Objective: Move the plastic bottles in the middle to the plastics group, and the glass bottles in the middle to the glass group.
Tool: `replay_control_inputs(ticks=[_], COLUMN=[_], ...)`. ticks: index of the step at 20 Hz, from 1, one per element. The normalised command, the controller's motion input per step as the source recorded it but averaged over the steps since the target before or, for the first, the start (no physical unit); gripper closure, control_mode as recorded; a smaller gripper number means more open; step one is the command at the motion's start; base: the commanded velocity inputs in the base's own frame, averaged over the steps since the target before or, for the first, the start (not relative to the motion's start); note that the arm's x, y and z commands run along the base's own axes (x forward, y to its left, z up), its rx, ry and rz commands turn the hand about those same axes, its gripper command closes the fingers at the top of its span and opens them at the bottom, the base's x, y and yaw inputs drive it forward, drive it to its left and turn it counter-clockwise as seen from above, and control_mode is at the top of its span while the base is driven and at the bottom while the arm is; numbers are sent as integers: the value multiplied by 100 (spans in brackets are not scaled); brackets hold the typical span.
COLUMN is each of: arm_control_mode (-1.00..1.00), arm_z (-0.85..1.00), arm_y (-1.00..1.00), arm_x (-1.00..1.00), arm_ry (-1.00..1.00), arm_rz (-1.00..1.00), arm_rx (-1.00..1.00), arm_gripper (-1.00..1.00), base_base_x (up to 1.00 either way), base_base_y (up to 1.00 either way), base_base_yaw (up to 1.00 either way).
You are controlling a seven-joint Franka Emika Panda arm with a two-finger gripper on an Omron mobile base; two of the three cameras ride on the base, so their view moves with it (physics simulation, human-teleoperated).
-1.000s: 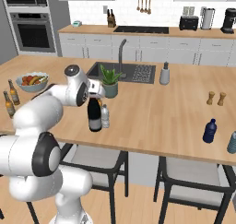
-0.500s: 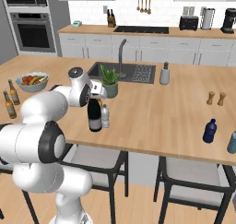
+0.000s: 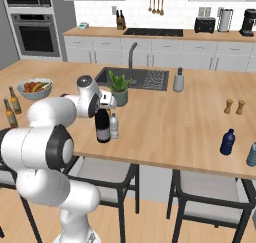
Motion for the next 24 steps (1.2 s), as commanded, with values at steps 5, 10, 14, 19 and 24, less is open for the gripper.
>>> replay_control_inputs(ticks=[5,10,14,19,24], arm_control_mode=[-100,-100,-100,-100,-100], arm_z=[-13,0,0,28,41], arm_y=[0,0,0,27,84], arm_x=[8,0,-22,-50,-12], arm_ry=[0,0,-3,-6,-1], arm_rz=[2,0,0,0,6], arm_rx=[0,0,0,0,0], arm_gripper=[-100,100,100,100,100], base_base_x=[0,0,0,0,0], base_base_y=[0,0,0,0,0], base_base_yaw=[0,0,0,0,0])
